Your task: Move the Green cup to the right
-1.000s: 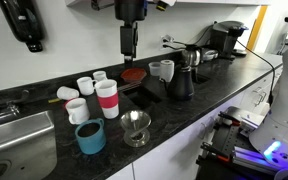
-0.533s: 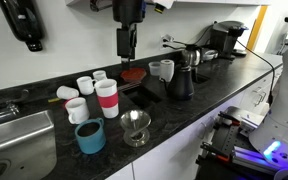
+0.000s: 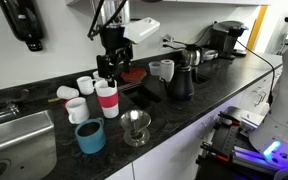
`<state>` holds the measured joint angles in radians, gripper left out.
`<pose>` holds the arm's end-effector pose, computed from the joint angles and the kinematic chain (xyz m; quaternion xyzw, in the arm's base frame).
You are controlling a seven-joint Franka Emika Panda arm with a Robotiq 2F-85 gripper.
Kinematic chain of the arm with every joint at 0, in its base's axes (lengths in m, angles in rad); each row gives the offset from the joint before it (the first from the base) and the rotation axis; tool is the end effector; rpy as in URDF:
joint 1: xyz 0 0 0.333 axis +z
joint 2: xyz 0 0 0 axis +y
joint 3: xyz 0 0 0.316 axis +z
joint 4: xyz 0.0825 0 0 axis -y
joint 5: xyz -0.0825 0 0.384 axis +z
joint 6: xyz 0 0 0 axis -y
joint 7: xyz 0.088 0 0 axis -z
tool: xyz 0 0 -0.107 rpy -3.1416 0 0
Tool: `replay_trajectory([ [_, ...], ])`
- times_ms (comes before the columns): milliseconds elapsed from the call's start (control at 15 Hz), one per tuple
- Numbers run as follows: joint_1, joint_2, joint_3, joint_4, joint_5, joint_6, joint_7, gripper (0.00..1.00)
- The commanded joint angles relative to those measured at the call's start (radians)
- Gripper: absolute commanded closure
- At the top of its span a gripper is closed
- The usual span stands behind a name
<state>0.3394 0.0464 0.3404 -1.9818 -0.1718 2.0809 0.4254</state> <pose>0.4512 0.3511 0.4491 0.9834 0.1655 0.0596 0.0435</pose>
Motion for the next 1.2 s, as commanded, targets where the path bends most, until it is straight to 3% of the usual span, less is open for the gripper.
replay_trajectory([
  [0, 0.009, 0.014, -0.006, 0.014, -0.006, -0.004, 0.018, 0.0],
  [467, 0.011, 0.03, -0.005, 0.031, 0.033, 0.009, 0.065, 0.0],
  [733, 0.027, 0.077, -0.01, 0.042, 0.062, 0.059, 0.258, 0.0],
  [1067, 0.066, 0.142, -0.028, 0.065, -0.02, 0.087, 0.565, 0.0],
  [1133, 0.053, 0.121, -0.022, 0.039, 0.008, 0.081, 0.485, 0.0],
])
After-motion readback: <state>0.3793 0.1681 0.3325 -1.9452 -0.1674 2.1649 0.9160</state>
